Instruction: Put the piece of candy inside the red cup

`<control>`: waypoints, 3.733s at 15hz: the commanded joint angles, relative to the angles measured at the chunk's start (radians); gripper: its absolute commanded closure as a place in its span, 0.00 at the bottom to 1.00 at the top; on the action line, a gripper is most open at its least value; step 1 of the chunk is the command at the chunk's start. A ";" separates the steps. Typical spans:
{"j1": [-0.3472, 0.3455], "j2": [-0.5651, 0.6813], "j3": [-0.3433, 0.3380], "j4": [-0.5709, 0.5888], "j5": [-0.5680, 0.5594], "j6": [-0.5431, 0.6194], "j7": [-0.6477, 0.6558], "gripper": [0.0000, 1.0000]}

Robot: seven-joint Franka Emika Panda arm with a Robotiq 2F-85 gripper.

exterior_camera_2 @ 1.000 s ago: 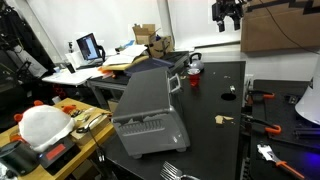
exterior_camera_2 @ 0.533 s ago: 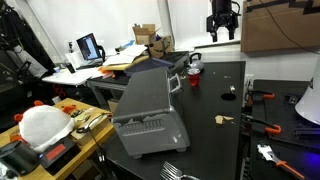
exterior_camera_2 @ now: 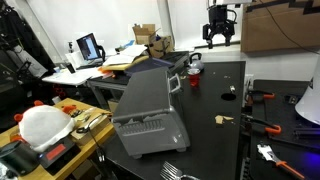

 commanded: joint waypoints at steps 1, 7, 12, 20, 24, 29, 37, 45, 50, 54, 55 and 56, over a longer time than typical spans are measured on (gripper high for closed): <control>-0.014 0.062 -0.005 0.003 0.035 0.065 0.037 0.00; -0.044 0.172 -0.033 0.005 0.042 0.211 0.075 0.00; -0.057 0.244 -0.051 0.005 0.030 0.280 0.100 0.00; -0.074 0.309 -0.070 0.006 0.013 0.332 0.146 0.00; -0.083 0.331 -0.087 0.001 0.012 0.348 0.156 0.00; -0.086 0.376 -0.107 -0.012 0.004 0.375 0.129 0.00; -0.093 0.461 -0.134 -0.032 -0.011 0.400 0.109 0.00; -0.094 0.560 -0.132 -0.065 0.043 0.368 0.047 0.00; -0.098 0.596 -0.104 -0.053 0.122 0.357 -0.034 0.00; -0.101 0.614 -0.082 -0.033 0.186 0.359 -0.083 0.00; -0.101 0.621 -0.078 -0.026 0.200 0.363 -0.090 0.00; -0.105 0.630 -0.072 -0.011 0.223 0.361 -0.099 0.00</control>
